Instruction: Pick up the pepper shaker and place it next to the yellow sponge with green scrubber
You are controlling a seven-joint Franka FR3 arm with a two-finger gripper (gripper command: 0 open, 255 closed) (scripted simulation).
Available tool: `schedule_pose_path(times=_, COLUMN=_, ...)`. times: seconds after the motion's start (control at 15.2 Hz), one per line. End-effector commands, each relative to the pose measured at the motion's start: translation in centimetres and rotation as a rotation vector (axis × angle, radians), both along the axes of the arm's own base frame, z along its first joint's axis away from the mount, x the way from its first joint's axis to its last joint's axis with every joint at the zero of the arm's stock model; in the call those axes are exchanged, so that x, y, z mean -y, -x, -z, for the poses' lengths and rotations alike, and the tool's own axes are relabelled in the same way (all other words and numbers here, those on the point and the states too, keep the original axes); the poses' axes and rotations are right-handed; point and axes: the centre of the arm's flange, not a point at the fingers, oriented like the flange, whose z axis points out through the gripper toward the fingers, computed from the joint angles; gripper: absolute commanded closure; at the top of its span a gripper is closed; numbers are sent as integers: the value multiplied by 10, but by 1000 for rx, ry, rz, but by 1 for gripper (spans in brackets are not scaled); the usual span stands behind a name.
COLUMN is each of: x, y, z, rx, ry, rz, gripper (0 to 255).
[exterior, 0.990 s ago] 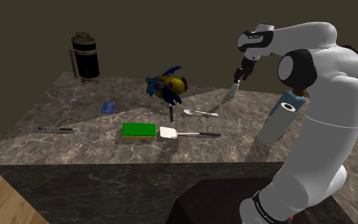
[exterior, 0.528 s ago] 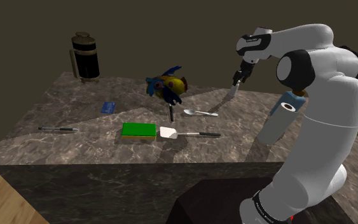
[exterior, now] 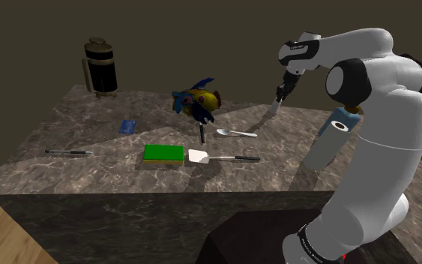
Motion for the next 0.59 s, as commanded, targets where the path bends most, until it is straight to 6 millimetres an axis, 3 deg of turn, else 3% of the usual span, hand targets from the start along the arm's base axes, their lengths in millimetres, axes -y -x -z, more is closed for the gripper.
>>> schedule_pose_path(times=0.0, x=0, y=0, z=0, rx=0, ry=0, rz=0, gripper=255)
schedule_pose_path(times=0.26, x=0, y=0, z=0, rx=0, ry=0, rz=0, gripper=255)
schedule_pose_path(times=0.53, x=0, y=0, z=-21, rx=0, ry=0, rz=0, gripper=255)
